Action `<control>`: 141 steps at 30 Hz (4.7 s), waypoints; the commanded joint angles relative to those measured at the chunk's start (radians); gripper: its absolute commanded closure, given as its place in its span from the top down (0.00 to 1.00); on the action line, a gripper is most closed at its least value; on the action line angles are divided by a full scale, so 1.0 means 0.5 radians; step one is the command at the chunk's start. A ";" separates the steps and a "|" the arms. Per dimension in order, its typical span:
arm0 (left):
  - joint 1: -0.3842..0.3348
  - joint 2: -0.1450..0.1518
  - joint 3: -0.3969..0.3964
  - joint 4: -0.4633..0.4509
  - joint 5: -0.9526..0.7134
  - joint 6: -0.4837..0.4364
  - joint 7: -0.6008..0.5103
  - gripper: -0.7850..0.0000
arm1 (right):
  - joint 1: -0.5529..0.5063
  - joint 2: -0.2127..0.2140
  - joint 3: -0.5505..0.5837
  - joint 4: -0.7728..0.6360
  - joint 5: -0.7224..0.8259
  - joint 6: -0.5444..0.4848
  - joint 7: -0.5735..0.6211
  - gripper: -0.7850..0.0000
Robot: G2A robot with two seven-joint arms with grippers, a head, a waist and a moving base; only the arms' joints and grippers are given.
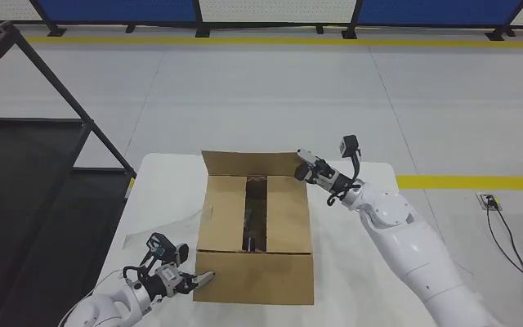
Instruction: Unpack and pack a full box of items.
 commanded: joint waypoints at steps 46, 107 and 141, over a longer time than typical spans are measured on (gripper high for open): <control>0.120 0.024 0.049 -0.015 0.186 0.035 0.125 1.00 | 0.639 -0.586 -0.447 1.272 -0.535 0.077 -0.323 1.00; 0.035 -0.049 0.186 0.090 0.214 0.633 0.555 1.00 | 0.496 -0.581 -0.277 0.814 -0.292 0.099 0.913 1.00; 0.237 -0.033 -0.253 0.153 -0.361 0.259 0.597 1.00 | 0.589 -0.834 -0.302 1.270 -0.181 -0.069 0.952 1.00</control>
